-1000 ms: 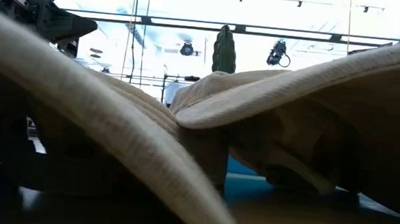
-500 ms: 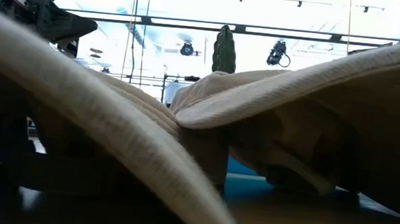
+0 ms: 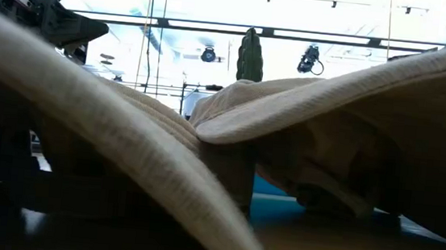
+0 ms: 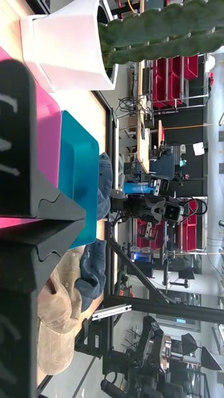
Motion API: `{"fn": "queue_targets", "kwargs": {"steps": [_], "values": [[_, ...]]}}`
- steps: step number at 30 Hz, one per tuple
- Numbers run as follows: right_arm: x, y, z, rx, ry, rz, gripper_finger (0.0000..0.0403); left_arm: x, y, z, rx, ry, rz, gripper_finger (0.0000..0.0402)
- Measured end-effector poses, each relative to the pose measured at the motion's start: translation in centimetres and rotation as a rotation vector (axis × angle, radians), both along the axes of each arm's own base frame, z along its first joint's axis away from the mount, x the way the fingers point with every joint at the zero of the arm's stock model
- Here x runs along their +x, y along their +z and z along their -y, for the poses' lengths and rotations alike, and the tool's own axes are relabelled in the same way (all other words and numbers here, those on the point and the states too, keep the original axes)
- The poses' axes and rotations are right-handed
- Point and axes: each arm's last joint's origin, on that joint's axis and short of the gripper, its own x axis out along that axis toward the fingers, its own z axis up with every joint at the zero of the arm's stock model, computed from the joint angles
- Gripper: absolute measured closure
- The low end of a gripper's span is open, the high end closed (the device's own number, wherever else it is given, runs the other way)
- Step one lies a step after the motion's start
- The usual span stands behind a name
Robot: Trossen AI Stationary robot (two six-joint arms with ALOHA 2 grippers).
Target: Pick & Place hat
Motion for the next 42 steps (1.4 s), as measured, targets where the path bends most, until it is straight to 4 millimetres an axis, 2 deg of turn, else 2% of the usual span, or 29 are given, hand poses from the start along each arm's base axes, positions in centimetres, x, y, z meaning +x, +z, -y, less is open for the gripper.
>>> {"fn": "queue_targets", "kwargs": {"steps": [14,17,20,24,30,38,42], "values": [[0.0,0.0,0.0,-0.057,-0.003,0.006,0.0366,0.0,0.0,0.0,0.0,0.0,0.0,0.0399],[0.0,0.5,0.0,-0.102,-0.007,0.053,0.0366,0.0,0.0,0.0,0.0,0.0,0.0,0.0399],[-0.3,2.0,0.0,-0.111,0.006,0.212,0.0366,0.0,0.0,0.0,0.0,0.0,0.0,0.0399],[-1.3,4.5,-0.1,0.029,0.079,0.486,0.0366,0.0,0.0,0.0,0.0,0.0,0.0,0.0399],[-3.2,6.9,0.0,0.173,0.137,0.795,0.0366,0.0,0.0,0.0,0.0,0.0,0.0,0.0399],[-5.9,8.7,0.3,0.172,0.133,1.133,0.0366,0.0,0.0,0.0,0.0,0.0,0.0,0.0399],[-7.8,9.6,0.4,0.054,0.07,1.339,0.0366,0.0,0.0,0.0,0.0,0.0,0.0,0.0399]]}}
